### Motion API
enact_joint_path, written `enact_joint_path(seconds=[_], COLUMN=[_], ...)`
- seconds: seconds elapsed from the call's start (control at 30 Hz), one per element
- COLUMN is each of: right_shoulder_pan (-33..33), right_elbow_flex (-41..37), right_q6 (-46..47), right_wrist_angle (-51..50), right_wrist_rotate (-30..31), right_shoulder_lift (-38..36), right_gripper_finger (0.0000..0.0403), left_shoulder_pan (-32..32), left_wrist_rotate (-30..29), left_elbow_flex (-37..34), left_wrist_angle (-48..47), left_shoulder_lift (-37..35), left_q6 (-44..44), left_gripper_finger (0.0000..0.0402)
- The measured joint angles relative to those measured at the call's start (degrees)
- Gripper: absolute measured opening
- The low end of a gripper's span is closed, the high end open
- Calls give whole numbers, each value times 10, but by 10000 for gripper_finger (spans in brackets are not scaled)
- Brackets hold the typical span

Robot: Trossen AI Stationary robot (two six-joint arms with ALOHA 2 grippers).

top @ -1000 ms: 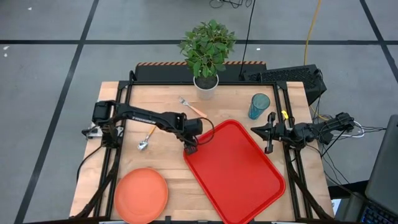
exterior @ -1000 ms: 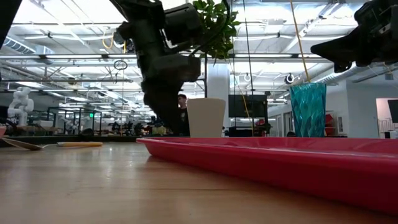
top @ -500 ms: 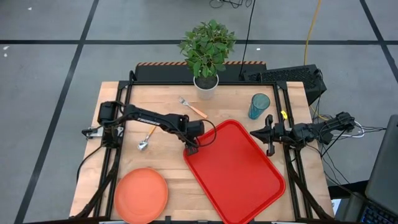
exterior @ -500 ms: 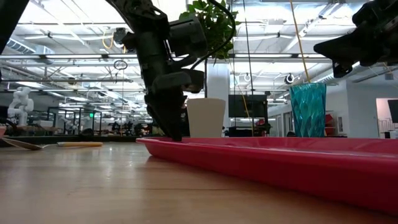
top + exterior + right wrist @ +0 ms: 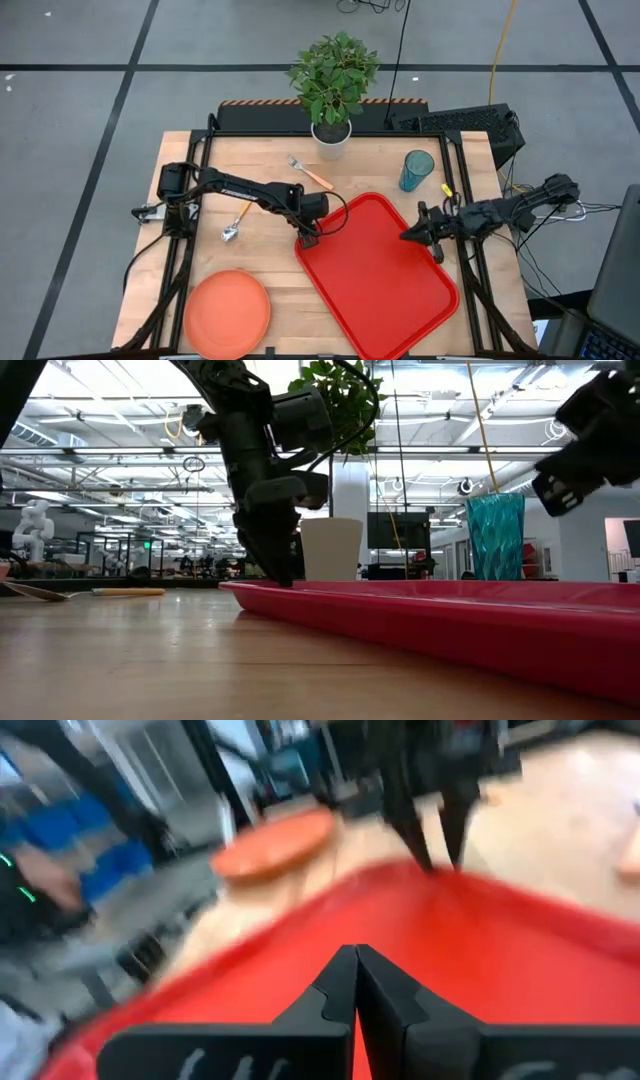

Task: Pick and place plate/cup/fork/spoon on tray
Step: Move the red tray to the center of the table

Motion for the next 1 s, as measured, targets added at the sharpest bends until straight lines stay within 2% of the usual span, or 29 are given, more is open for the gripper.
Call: enact_joint_path(seconds=[0.27, 0.4, 0.53, 0.7, 0.8, 0.87, 1.0], right_shoulder_pan=[6, 12, 28, 60, 82, 102, 161], right_elbow_flex=[144, 256, 357, 419, 420, 418, 408], right_q6=[-87, -107, -79, 30, 152, 244, 408], right_wrist_angle=[-9, -147, -282, -326, -331, -328, -321], right_wrist_rotate=[-8, -6, -19, -126, -228, -273, -293], right_shoulder_lift=[160, 249, 355, 462, 506, 528, 560], right_gripper_finger=[0, 0, 0, 0, 0, 0, 0], left_shoulder_pan=[0, 0, 0, 0, 0, 0, 0], left_wrist_rotate=[-1, -1, 0, 0, 0, 0, 0], left_elbow_flex=[0, 0, 0, 0, 0, 0, 0], left_wrist_angle=[1, -4, -4, -4, -4, -3, 1], left_shoulder_lift=[0, 0, 0, 0, 0, 0, 0], left_q6=[3, 4, 7, 7, 8, 16, 32], left_gripper_finger=[157, 157, 157, 157, 157, 157, 157])
